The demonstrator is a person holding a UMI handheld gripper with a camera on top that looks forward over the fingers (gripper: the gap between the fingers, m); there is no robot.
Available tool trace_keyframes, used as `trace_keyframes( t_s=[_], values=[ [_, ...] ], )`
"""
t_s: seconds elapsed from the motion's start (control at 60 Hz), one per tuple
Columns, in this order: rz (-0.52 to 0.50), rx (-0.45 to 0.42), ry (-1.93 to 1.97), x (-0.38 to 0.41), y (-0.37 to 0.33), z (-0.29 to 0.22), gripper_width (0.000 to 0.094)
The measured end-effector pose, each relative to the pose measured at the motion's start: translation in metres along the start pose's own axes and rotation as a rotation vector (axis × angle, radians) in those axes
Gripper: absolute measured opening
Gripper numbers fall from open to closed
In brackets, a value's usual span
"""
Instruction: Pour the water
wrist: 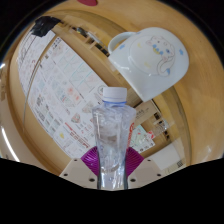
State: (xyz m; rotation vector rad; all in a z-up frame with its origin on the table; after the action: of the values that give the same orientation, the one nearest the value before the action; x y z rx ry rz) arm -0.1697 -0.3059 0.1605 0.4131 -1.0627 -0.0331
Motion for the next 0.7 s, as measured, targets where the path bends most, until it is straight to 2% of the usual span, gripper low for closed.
trace_keyframes(
  t_s=[0.15,0.25,0.383,0.467,0.533,0.6,0.7],
  values=[
    [0.017,0.035,-0.012,0.005,0.003,-0.003,0.0285],
    [0.018,0.094,-0.1,0.023,0.016,0.006,0.0286],
    [0.042,0.193,-0.462,0.067,0.034,0.024,0.0286],
    [0.046,0.223,-0.783,0.1,0.035,0.014,0.0287],
    [0.062,0.203,-1.064,0.133,0.044,0.008,0.0288],
    [0.08,0.165,-1.355,0.165,0.041,-0.024,0.0287],
    [0.165,0.091,-1.724,0.202,0.038,-0.054,0.0286]
  ],
)
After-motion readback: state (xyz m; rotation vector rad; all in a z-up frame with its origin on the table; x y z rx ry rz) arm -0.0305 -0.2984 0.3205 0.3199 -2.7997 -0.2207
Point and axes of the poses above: the point between the fingertips, and its own axes, seen from behind it with the camera up: x to the left, z down, y forward, the way the camera looks, the point moved 5 cm from there along -y, backward, against the way the camera looks, and after that the axes turned 11 degrees about -y, right-handed, at the moved point
